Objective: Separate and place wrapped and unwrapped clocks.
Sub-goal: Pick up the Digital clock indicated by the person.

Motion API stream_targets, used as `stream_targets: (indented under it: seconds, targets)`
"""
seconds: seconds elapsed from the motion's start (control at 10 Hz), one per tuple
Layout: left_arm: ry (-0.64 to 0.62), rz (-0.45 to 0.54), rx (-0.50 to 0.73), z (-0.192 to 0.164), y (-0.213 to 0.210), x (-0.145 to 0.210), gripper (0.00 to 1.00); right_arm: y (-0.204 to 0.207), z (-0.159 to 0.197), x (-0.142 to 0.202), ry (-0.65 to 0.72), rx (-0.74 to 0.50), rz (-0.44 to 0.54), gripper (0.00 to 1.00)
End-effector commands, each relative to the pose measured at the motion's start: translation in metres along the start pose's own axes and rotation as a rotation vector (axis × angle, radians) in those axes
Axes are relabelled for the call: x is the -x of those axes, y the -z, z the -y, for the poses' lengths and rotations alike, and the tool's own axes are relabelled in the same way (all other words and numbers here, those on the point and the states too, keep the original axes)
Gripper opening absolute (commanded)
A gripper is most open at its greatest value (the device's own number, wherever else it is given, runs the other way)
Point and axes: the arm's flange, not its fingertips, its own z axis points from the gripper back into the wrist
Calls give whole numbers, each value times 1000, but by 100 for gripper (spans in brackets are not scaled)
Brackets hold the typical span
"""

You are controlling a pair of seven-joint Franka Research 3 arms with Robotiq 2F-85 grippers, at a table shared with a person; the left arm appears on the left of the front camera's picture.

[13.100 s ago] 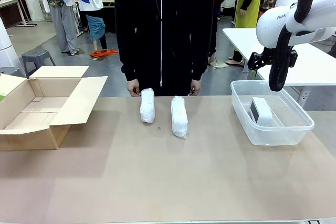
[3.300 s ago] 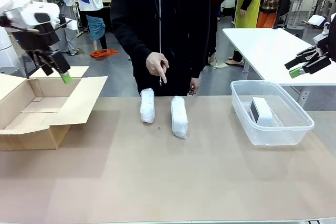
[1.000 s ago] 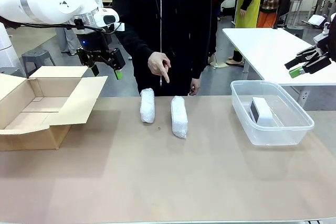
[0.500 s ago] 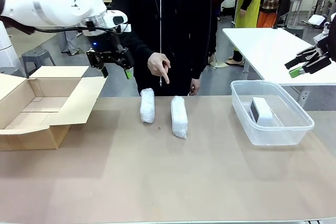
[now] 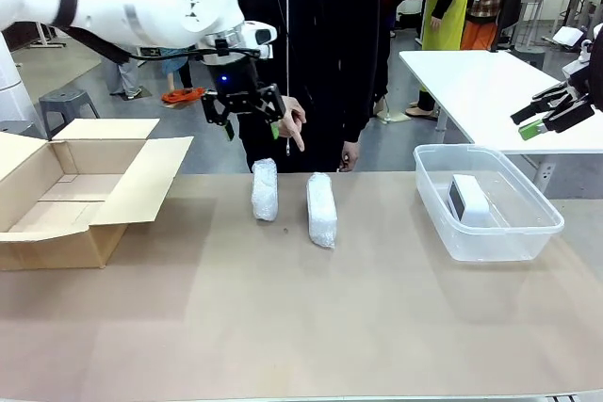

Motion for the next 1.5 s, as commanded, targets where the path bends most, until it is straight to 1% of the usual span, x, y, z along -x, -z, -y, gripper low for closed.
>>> stream_targets:
  seconds: [0.0, 0.1, 0.2, 0.4, 0.6, 0.7, 1.0, 1.2, 1.4]
  targets:
    - [-35, -19, -60, 29, 7, -18, 100, 2, -1, -1, 7, 11, -5, 100]
    - [-51, -11, -57, 40, 13, -22, 100, 2, -1, -1, 7, 11, -5, 100]
    - [-96, -3, -57, 48, 20, -26, 100, 2, -1, -1, 7, 11, -5, 100]
    - [-121, 26, -88, 69, 36, -31, 100, 2, -1, -1, 7, 11, -5, 100]
    - [-125, 48, -103, 85, 51, -35, 100, 2, -1, -1, 7, 11, -5, 100]
    - [-110, 30, -79, 90, 62, -37, 100, 2, -1, -1, 7, 11, -5, 100]
    - [-115, 3, -82, 95, 88, -42, 100, 2, -1, -1, 7, 11, -5, 100]
    - [-87, 21, -45, 91, 110, -46, 100, 2, -1, -1, 7, 11, -5, 100]
    - [-91, 18, -44, 89, 124, -50, 100, 2, -1, -1, 7, 11, -5, 100]
